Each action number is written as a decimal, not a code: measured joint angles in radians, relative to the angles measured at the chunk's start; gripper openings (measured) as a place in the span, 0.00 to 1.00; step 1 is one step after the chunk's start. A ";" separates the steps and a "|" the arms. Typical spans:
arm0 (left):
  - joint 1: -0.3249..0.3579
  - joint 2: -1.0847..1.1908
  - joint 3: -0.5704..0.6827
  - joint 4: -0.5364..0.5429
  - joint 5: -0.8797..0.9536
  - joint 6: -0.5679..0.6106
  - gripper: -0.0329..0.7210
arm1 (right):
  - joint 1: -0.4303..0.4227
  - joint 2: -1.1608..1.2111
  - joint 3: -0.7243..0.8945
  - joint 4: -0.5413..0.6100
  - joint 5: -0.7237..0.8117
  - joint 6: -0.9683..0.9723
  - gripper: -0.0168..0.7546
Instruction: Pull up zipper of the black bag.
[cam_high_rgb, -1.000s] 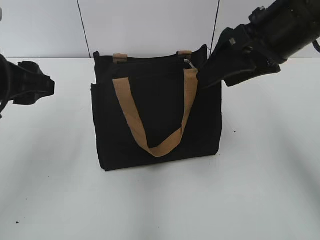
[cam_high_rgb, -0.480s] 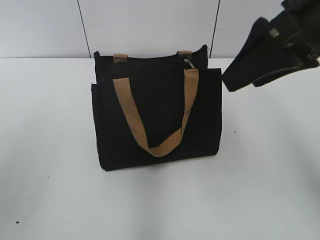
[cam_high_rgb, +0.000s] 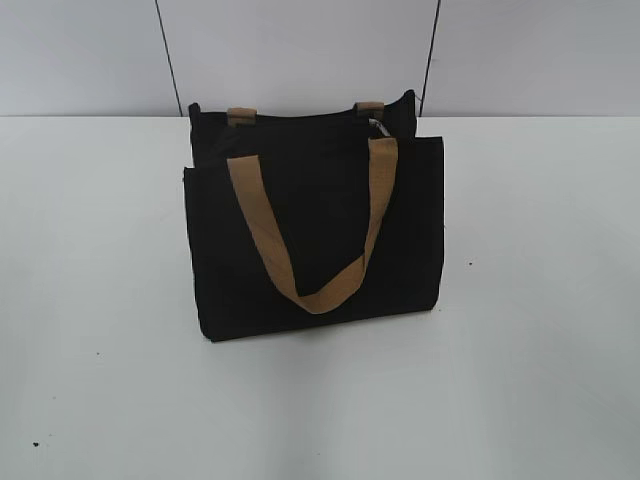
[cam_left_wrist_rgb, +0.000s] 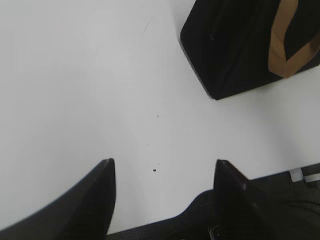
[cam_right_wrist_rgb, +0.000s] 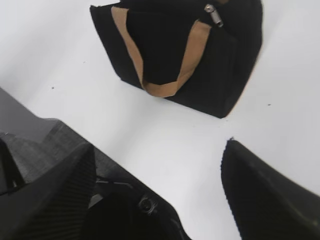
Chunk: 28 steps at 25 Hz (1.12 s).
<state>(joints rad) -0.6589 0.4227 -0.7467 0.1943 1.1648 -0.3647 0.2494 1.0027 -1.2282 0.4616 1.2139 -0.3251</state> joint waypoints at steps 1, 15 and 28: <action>0.000 -0.023 0.000 -0.006 0.022 0.013 0.67 | 0.000 -0.035 0.006 -0.029 0.000 0.014 0.80; 0.000 -0.284 0.117 -0.117 0.057 0.193 0.67 | 0.000 -0.758 0.529 -0.293 0.002 0.226 0.79; 0.000 -0.431 0.171 -0.135 0.045 0.243 0.66 | 0.000 -0.987 0.725 -0.401 -0.065 0.252 0.65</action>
<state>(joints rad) -0.6589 -0.0084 -0.5762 0.0591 1.2101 -0.1221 0.2494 0.0162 -0.5033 0.0602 1.1491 -0.0735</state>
